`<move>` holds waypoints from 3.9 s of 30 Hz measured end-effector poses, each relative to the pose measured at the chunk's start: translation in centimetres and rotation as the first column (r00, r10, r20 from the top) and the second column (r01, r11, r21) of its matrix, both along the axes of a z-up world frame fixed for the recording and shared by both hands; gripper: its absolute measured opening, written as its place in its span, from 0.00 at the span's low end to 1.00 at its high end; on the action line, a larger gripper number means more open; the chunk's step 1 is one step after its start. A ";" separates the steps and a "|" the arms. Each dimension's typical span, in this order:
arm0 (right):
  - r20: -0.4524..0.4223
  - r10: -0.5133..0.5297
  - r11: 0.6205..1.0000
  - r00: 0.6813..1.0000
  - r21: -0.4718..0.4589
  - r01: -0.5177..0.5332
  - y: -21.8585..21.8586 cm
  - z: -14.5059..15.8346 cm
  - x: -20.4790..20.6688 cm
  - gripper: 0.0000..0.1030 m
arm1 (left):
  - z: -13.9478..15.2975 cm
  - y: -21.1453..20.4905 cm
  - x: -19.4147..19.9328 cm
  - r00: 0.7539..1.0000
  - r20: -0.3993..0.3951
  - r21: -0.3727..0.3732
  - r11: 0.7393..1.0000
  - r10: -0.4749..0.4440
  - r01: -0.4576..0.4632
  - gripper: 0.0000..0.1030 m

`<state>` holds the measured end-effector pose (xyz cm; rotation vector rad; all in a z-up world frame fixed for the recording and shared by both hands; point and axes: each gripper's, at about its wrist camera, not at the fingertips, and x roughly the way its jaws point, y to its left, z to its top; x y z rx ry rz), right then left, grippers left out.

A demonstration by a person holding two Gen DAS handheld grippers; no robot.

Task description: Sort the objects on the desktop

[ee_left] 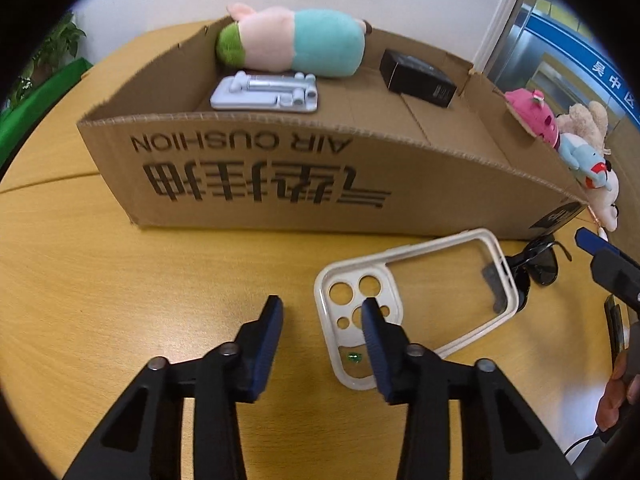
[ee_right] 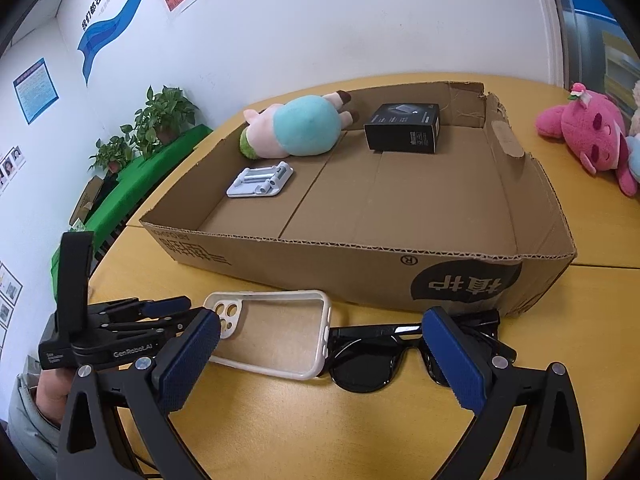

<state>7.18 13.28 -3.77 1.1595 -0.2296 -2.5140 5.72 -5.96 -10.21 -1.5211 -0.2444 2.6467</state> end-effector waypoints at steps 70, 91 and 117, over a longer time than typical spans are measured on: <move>-0.172 0.035 0.999 0.984 0.039 -0.029 -1.9 6.8 -0.7 0.12 | 13.6 0.6 -1.5 0.956 -0.280 -0.084 0.994 -0.091 0.070 0.05; -0.123 0.019 0.999 0.992 -0.029 -0.022 -2.1 6.0 -9.2 0.15 | 12.7 -1.0 -8.7 0.972 -0.220 -0.104 0.993 -0.080 0.058 0.05; 0.213 0.133 0.987 0.968 -0.121 -0.109 -10.9 -4.6 -16.2 0.16 | 4.5 -8.0 -13.2 0.995 0.095 -0.260 0.965 0.009 0.016 0.05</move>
